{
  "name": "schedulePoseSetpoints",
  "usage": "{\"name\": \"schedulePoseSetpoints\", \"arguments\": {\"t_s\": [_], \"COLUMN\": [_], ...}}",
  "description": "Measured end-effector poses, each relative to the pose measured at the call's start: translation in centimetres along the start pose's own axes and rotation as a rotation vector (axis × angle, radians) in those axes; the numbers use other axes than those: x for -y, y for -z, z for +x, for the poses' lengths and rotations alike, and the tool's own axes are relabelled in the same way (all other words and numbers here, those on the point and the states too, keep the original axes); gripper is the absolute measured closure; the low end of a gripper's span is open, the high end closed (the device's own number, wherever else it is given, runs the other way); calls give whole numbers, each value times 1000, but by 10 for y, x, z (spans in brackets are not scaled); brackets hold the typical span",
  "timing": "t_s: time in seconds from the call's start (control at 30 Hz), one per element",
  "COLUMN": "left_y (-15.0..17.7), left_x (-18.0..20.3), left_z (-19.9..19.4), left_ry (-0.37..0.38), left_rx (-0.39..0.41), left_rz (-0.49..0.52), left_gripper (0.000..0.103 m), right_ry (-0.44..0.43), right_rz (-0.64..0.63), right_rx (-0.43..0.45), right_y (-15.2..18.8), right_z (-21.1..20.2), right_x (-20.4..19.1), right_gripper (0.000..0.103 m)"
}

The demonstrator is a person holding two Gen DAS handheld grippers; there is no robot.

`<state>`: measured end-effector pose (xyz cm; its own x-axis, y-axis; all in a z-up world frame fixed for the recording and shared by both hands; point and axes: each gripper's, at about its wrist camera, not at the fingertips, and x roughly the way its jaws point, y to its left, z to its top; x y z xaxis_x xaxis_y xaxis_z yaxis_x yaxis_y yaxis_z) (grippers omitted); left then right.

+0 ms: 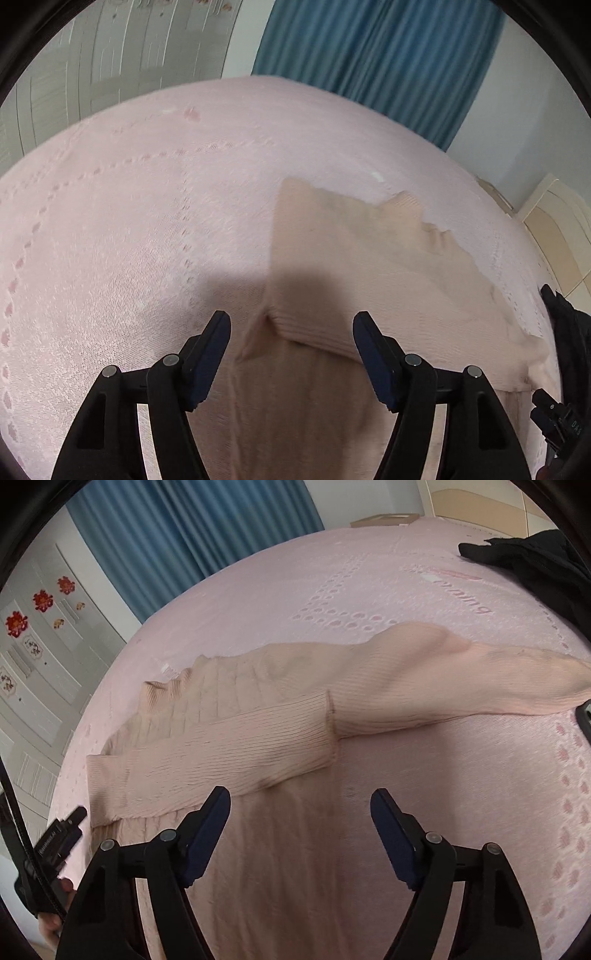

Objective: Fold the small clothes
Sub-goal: 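Lay the held sleeve across the sweater body with the left tool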

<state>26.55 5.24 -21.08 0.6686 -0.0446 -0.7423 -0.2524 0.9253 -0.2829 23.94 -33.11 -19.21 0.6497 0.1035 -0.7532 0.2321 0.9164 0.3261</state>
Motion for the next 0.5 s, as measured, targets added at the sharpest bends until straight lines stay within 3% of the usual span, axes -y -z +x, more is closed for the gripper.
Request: {"name": "schedulePoseSetpoints", "arguments": {"t_s": [0.1, 0.27, 0.3, 0.37, 0.5], "left_y": [-4, -13, -14, -16, -23], "left_x": [-13, -20, -19, -13, -16], "left_z": [14, 27, 28, 33, 28], "left_ry": [36, 66, 64, 65, 25], "left_rx": [-49, -42, -41, -50, 20], "left_rz": [-37, -62, -57, -46, -63], "left_gripper": [36, 42, 47, 76, 92], "right_ry": [35, 110, 116, 141, 188], "right_rz": [-28, -109, -111, -125, -173], "right_rx": [-11, -38, -45, -60, -57], "right_y": [2, 8, 8, 9, 13], "right_z": [10, 27, 30, 37, 42], "right_x": [-13, -32, -33, -36, -40], "right_gripper": [28, 28, 28, 28, 28]}}
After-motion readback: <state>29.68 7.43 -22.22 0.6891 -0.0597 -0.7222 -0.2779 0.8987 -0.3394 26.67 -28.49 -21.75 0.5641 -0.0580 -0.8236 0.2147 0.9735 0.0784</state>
